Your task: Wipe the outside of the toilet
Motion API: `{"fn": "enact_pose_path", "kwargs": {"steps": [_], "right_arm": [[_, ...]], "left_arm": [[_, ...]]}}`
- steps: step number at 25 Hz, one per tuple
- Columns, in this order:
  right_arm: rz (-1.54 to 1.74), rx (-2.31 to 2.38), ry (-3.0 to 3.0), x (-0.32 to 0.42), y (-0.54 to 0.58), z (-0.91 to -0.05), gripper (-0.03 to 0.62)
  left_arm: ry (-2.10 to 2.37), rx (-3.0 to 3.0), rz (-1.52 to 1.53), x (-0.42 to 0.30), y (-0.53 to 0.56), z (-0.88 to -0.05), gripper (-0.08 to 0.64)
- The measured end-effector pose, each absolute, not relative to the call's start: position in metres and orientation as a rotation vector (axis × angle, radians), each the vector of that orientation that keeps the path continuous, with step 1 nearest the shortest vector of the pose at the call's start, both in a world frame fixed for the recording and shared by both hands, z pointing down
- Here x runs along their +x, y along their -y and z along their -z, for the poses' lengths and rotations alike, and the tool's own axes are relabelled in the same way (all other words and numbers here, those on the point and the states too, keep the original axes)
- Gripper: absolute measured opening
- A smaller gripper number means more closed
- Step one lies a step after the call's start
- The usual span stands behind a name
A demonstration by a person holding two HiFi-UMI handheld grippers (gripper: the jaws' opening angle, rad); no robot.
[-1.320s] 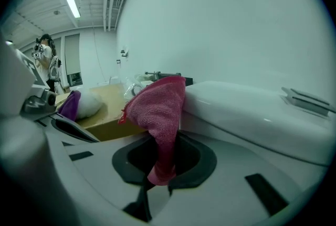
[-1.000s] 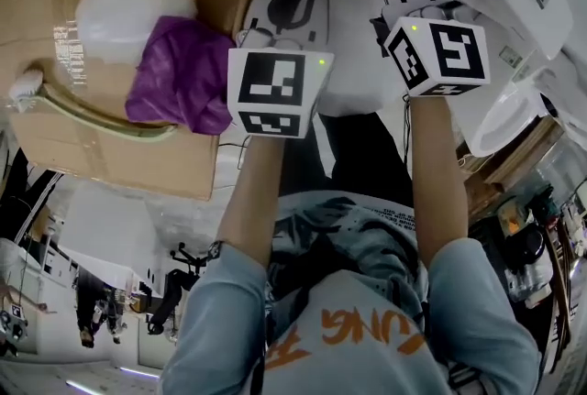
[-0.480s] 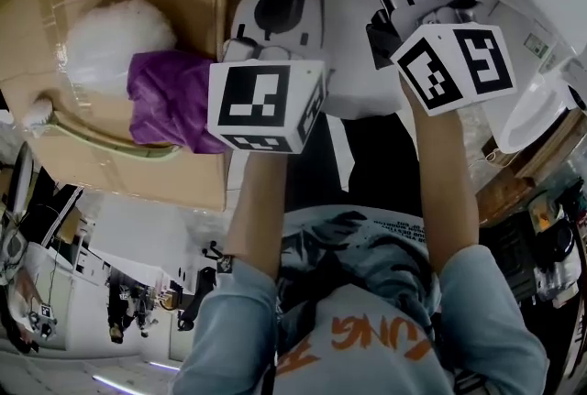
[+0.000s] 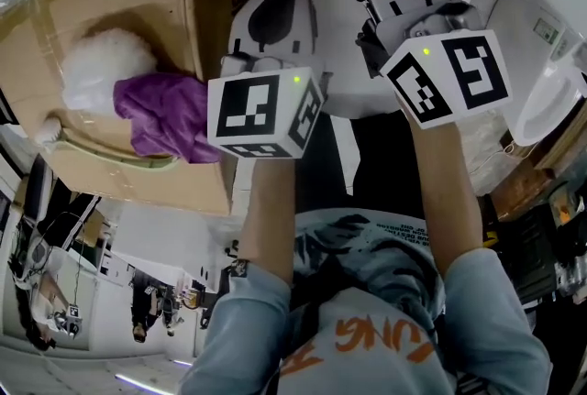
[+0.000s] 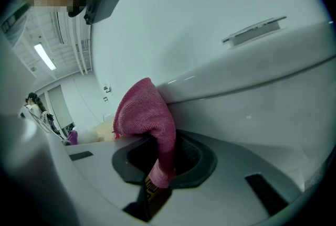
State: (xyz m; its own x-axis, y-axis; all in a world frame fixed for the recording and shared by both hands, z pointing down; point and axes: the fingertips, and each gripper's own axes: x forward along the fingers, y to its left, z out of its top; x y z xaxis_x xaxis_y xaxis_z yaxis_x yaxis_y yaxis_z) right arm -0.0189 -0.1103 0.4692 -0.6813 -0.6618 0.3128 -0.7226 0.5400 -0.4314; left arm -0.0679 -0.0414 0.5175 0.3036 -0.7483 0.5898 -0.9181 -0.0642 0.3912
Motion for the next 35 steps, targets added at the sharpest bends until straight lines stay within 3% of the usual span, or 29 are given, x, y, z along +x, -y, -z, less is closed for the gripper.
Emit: {"fn": "enact_pose_path", "kwargs": {"steps": [6,35], "right_arm": [[-0.857,1.299,2.607,0.016,0.106,-0.474,0.072],[-0.766,1.645,2.433,0.187,0.091,-0.471,0.072]], "left_arm": [[1.526,1.793,-0.305,-0.069,0.041,-0.522,0.020],[1.342,2.065,-0.407,0.065,0.058,-0.490,0.020]]}}
